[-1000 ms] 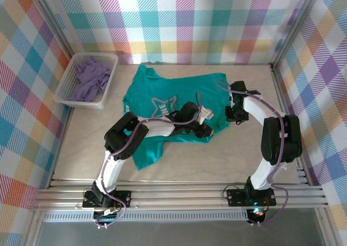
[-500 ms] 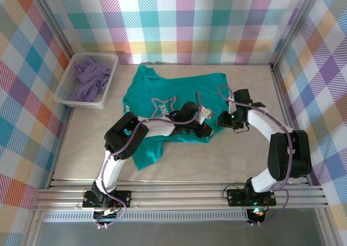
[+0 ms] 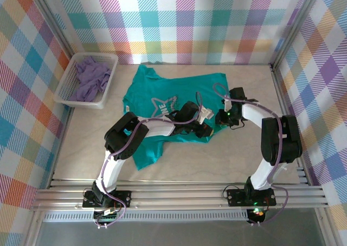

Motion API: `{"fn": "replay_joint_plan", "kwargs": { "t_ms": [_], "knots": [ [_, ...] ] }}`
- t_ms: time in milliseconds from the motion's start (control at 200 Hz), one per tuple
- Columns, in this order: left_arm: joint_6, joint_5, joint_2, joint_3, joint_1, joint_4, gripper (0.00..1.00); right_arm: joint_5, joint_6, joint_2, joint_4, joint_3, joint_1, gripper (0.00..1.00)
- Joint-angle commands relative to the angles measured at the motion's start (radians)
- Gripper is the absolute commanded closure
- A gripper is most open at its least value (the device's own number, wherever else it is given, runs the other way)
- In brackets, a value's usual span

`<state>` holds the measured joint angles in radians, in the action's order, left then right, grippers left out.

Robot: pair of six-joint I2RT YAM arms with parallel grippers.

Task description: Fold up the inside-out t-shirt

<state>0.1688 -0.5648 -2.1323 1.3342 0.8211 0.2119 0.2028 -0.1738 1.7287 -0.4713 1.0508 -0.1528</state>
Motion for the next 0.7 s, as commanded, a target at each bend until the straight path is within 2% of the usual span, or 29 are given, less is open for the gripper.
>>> {"fn": "replay_joint_plan", "kwargs": {
  "t_ms": [0,310,695],
  "knots": [
    [0.009,-0.015,-0.004,-0.001,-0.009,0.0,1.0,0.003,0.023,0.025,0.01,0.04,-0.004,0.77],
    [0.007,-0.014,-0.005,0.002,-0.009,-0.005,1.0,0.016,0.039,-0.023,-0.005,0.031,-0.001,1.0],
    [0.004,-0.007,-0.001,0.009,-0.009,-0.018,1.0,-0.104,0.048,-0.145,-0.161,0.006,0.028,1.0]
  ]
}}
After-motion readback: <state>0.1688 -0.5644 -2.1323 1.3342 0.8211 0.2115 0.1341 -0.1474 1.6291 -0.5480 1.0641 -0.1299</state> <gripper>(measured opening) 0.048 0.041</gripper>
